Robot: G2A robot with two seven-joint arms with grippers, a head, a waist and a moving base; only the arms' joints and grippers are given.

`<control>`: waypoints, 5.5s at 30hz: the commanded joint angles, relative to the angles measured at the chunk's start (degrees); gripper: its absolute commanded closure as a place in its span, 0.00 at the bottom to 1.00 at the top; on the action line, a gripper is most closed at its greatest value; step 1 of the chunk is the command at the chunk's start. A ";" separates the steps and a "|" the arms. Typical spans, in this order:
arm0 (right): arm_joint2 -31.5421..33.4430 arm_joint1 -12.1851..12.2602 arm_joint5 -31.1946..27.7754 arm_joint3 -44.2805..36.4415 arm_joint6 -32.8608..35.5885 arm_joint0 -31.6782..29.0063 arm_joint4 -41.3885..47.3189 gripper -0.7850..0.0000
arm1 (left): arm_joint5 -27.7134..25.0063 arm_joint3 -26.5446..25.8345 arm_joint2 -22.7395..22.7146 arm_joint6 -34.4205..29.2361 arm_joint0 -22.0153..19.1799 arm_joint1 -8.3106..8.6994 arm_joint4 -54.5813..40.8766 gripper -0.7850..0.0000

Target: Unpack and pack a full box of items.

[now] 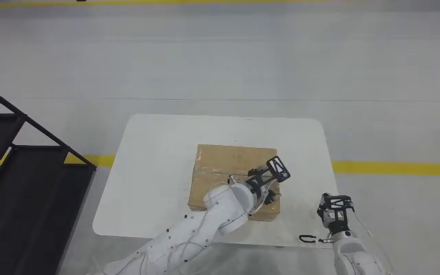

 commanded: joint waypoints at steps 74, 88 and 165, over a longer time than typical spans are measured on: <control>-0.34 -1.64 -2.58 -2.28 0.39 -0.27 -1.39 1.00 | 3.24 -22.12 -29.08 -12.47 21.55 -0.07 28.38 1.00; 0.21 -1.71 -4.44 -2.70 0.88 0.71 -1.24 1.00 | 1.79 -26.53 -44.15 -12.09 27.04 1.57 33.36 1.00; -1.12 -0.23 -35.68 -2.47 15.06 12.61 19.18 0.69 | 6.99 -27.09 -50.55 3.92 29.17 0.37 -2.14 0.00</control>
